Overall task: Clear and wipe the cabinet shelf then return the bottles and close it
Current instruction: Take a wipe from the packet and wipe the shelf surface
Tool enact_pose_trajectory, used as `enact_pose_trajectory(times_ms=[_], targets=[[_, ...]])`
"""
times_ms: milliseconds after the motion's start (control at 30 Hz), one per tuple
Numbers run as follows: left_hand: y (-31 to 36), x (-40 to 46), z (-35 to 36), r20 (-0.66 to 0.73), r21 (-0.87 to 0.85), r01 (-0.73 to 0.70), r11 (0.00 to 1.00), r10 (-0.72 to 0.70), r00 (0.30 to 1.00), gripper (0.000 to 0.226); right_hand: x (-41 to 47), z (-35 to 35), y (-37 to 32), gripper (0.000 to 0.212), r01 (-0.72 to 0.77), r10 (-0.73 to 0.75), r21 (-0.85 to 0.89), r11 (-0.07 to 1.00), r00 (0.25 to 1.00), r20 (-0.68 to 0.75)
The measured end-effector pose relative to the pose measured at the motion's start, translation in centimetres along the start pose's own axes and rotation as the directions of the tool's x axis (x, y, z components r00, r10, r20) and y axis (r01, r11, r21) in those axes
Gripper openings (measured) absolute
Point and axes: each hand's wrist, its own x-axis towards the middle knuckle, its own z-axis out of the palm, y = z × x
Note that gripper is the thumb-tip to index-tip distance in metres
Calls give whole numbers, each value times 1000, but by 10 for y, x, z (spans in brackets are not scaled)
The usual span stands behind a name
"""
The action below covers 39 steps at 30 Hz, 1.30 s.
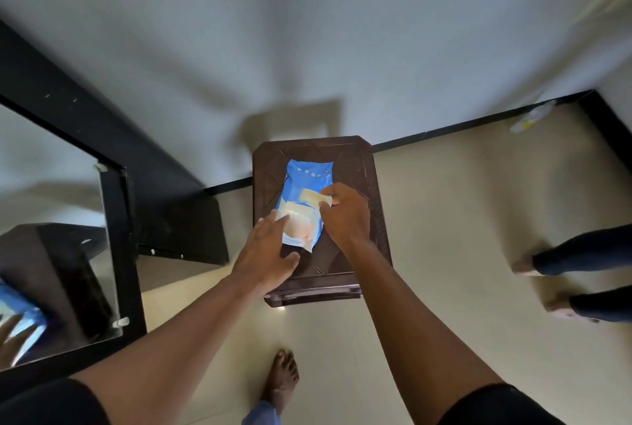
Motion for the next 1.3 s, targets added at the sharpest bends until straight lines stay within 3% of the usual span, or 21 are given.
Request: enact_pose_trajectory(times_ms=[200,367,467,500,667,867,1000,1167,1300], targets=[[34,-27,-30,-202,-374,-60,926,-18,979,53,-58,-46,-25,19,-21,35,212,977,998,-60],[77,-79,-65,-197,-749,-150,646,-2,980,28,-125,-88,-58,23,-27,84,437,899,990,-112],[86,-123,-82,-104,-914,-110,392,36,994,29,-170,-111,-81,25,-17,83,517,856,991,-105],[85,-137,-86,-68,-930,-92,355,79,995,30,-186,-118,-89,24,-18,82,525,851,992,-99],[72,-199,-106,7,-923,-112,369,306,952,27,-261,-145,-125,25,-3,62,560,828,994,-86],[46,-252,-131,-44,-881,-225,415,403,914,17,-337,-146,-157,26,62,12,542,838,991,-131],[12,-297,-137,8,-897,-170,409,400,917,17,-388,-120,-168,13,18,99,553,833,979,-181],[-63,-342,-139,187,-877,-51,478,438,879,20,-456,-54,-179,18,-120,252,746,655,965,-66],[-127,-351,-150,234,-860,-21,510,431,872,22,-496,0,-203,18,-186,297,846,500,954,34]])
